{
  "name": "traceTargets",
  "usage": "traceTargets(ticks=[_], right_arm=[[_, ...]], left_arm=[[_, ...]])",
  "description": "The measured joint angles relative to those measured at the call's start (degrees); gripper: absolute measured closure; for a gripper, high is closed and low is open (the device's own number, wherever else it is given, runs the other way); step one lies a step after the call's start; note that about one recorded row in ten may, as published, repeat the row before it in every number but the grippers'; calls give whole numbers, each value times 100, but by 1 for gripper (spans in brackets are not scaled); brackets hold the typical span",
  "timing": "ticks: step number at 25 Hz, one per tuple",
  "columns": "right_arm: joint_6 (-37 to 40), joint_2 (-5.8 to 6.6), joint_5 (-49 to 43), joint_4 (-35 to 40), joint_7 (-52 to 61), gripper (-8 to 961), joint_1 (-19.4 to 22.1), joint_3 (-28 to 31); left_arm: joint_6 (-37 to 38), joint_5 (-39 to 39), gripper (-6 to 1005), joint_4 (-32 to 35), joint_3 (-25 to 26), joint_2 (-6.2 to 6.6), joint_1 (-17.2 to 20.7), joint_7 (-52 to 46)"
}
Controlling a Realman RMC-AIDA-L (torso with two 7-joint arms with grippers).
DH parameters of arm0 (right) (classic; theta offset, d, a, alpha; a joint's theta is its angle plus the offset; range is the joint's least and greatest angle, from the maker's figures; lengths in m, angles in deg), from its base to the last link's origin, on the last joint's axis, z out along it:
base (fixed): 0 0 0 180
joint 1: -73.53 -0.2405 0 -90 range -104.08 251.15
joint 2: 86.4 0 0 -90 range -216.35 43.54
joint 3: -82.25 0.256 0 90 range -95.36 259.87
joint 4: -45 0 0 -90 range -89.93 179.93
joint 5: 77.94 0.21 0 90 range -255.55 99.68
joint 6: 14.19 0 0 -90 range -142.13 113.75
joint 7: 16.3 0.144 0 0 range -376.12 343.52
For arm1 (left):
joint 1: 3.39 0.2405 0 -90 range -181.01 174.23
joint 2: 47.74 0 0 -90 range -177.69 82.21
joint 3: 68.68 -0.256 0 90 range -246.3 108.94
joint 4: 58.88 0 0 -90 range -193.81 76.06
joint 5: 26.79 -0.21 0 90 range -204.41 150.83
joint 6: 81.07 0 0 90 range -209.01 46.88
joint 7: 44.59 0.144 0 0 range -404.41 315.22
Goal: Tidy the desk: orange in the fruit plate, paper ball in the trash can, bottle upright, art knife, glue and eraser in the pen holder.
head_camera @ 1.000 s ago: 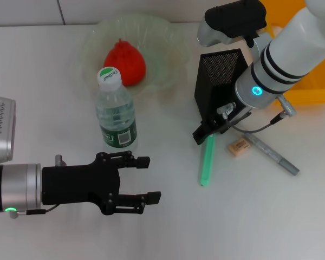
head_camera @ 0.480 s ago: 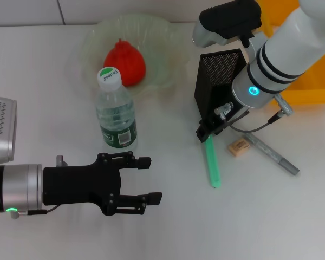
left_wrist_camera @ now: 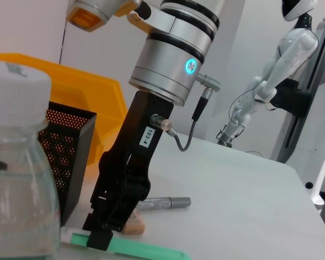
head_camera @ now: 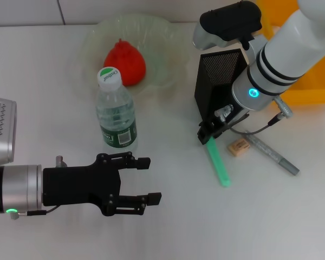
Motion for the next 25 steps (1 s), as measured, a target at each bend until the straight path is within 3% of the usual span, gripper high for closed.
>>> traceTargets(ticks=[14, 19, 25], right_arm=[[50, -2, 61, 320, -16, 781, 141, -140], [359, 47, 552, 1338, -507, 789, 685, 42], [860, 55, 2084, 2628, -2365, 781, 1727, 1321]], left_arm=[[7, 9, 187, 0, 26, 0, 17, 11], [53, 102, 187, 0, 71, 13, 65, -13], [115, 178, 187, 0, 123, 28, 117, -50]])
